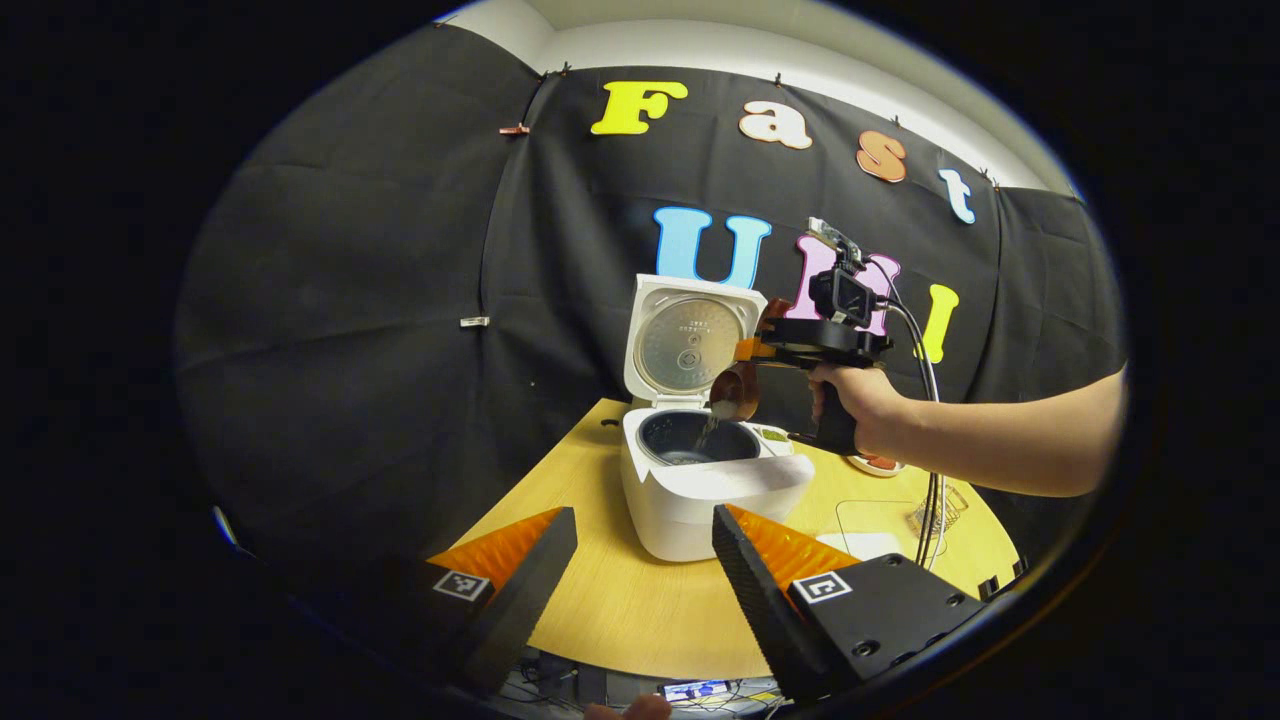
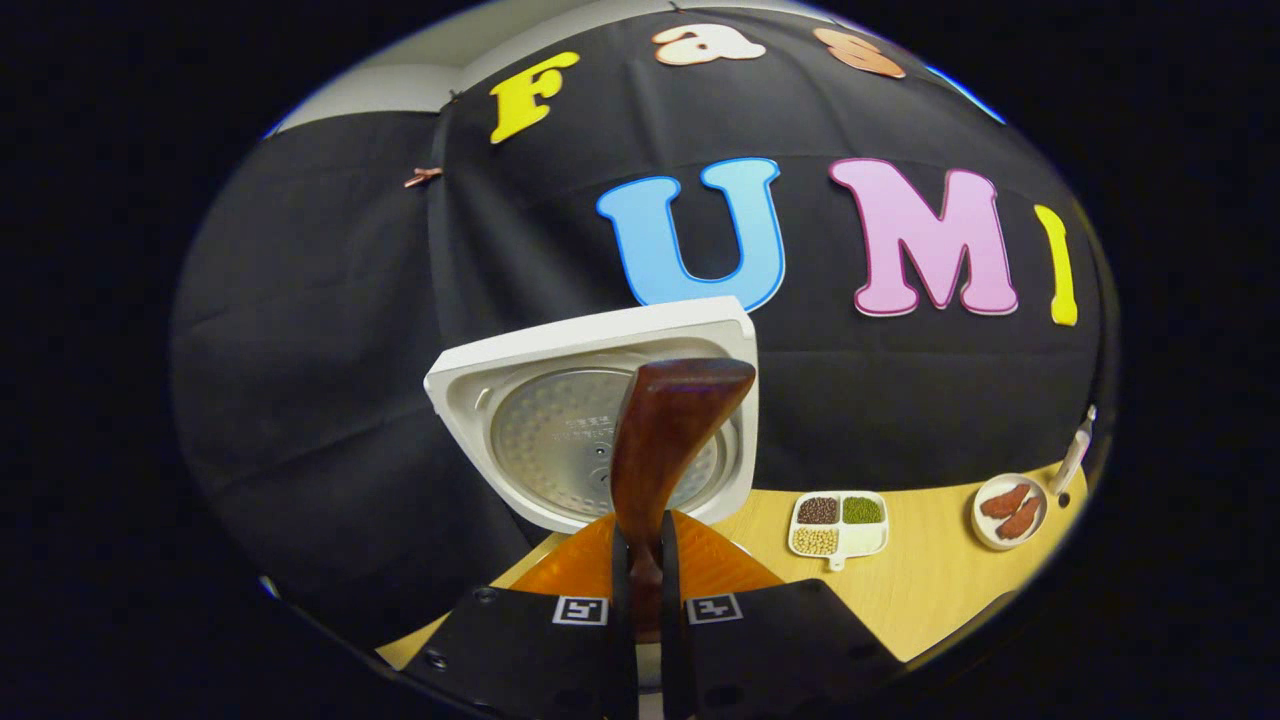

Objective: Close the left gripper, press the button to open the rice cooker; take a wooden spoon from the chopstick holder with the right hand, scoop a spoonful of rice and pour it into the rice cooker, then put the wooden spoon back into the chopstick holder.

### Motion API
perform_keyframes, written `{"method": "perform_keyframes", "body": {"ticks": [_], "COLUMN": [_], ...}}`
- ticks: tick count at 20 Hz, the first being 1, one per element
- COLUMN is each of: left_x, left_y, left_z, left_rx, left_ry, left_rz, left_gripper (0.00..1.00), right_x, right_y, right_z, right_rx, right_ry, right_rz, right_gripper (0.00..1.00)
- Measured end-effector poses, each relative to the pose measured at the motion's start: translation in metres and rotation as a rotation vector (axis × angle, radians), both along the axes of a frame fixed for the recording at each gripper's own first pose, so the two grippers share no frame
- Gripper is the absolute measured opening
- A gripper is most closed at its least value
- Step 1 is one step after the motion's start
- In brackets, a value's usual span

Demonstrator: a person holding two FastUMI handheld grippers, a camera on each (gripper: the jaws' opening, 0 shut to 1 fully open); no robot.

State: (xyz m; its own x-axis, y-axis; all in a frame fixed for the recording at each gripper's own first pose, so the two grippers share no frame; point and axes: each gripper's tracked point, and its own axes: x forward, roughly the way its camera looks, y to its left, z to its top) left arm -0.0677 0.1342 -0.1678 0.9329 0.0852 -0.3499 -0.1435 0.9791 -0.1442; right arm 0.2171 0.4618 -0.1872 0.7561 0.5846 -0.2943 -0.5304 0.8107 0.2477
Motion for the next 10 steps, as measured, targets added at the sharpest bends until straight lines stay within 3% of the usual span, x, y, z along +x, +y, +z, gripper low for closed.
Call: {"method": "perform_keyframes", "body": {"ticks": [10], "left_x": [-0.003], "left_y": [0.005], "left_z": [-0.004], "left_rx": [-0.015], "left_ry": [0.010], "left_rz": [0.013], "left_gripper": [0.94], "right_x": [-0.013], "right_y": [0.029], "right_z": [0.005], "right_rx": [-0.303], "right_ry": [-0.279], "right_rz": [0.216], "right_gripper": [0.13]}}
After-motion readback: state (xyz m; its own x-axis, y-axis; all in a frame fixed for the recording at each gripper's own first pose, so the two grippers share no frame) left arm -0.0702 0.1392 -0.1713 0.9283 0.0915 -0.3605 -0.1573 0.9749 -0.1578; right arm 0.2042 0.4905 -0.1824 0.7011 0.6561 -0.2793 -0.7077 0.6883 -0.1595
